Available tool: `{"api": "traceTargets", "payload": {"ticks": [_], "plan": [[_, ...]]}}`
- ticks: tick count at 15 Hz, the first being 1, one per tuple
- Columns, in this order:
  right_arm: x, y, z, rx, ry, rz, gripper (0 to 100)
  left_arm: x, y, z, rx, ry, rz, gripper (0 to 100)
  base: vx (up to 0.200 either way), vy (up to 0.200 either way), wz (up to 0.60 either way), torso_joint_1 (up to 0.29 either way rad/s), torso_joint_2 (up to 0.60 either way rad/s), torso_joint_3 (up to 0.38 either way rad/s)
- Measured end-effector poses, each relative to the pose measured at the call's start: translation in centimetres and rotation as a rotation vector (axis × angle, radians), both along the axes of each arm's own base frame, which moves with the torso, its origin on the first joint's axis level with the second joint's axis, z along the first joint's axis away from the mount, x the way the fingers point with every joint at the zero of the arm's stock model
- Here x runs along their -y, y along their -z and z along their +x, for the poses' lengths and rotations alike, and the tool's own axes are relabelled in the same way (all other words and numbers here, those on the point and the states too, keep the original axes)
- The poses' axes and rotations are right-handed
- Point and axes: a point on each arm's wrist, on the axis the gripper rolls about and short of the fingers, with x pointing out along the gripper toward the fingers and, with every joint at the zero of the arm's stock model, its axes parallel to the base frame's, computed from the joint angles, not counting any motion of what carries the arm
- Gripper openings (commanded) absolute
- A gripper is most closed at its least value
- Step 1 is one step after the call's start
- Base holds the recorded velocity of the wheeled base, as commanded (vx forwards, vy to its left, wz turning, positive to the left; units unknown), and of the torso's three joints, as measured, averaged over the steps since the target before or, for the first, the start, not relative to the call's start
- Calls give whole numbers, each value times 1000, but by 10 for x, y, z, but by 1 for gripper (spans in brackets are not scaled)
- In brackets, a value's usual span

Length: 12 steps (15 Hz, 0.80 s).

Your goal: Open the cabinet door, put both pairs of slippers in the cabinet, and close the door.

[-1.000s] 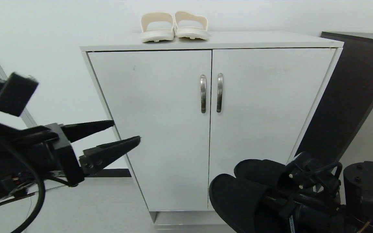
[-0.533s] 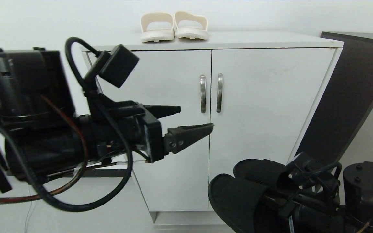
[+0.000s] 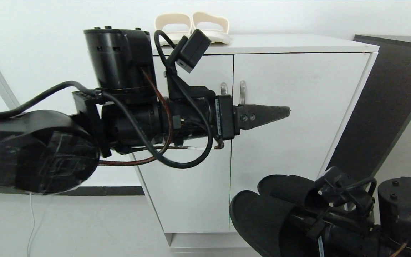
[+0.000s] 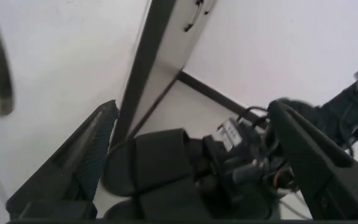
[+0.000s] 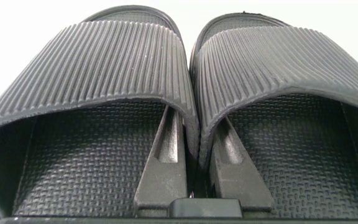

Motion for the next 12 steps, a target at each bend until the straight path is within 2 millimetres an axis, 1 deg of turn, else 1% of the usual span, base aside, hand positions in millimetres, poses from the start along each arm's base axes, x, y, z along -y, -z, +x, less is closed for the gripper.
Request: {"api": "traceTargets", "payload": {"ticks": [3,5,8,12], "plan": [[0,0,0,0,0,0,0,11,4,22,-12,-23,-2,100,0,0,0,0,0,0],[0,0,0,1,1,-1,0,14,8,35,-16,-107,2,100,0,0,0,0,0,0],[0,-2,0,12,4,8,0,16,8,43,-13,-193,0,100,0,0,0,0,0,0],[0,-2,0,17,5,11,0,8,9,55,-11,-238,0,100,0,0,0,0,0,0]]}}
